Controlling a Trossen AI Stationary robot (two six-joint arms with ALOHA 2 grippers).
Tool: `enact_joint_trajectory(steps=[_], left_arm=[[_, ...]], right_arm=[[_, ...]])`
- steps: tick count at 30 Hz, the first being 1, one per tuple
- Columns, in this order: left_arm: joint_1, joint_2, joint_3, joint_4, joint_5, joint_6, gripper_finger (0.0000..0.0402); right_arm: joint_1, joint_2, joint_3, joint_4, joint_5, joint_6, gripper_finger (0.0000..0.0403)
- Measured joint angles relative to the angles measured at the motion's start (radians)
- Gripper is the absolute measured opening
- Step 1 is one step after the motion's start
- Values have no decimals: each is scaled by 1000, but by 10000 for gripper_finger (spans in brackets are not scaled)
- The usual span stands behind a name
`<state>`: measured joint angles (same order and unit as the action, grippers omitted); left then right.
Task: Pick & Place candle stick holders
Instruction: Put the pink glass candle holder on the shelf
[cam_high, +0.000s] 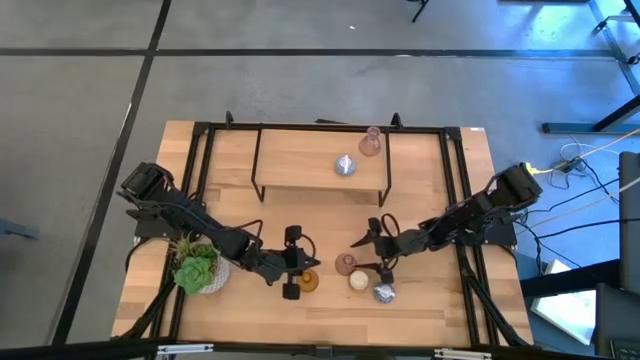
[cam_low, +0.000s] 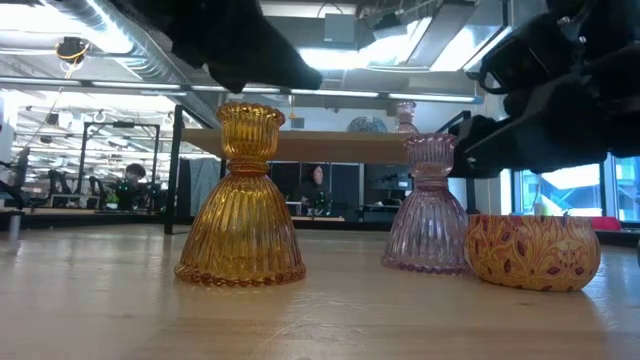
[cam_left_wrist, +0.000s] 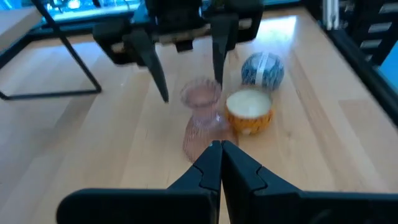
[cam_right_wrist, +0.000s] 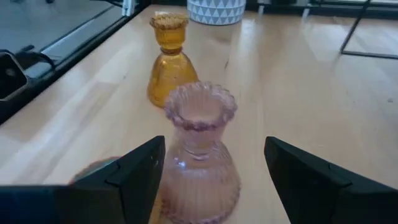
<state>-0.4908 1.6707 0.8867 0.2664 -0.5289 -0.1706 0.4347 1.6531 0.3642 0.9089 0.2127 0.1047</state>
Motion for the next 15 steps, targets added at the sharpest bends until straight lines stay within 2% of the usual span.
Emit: enact_joint_trajectory(steps=[4,15], left_arm=[[0,0,0,5,0,2,2],[0,0,0,22,0,9,2]], right_arm=[[-3,0,12,-21,-60,23,279],[-17,25,53,-28,-83,-26,280]])
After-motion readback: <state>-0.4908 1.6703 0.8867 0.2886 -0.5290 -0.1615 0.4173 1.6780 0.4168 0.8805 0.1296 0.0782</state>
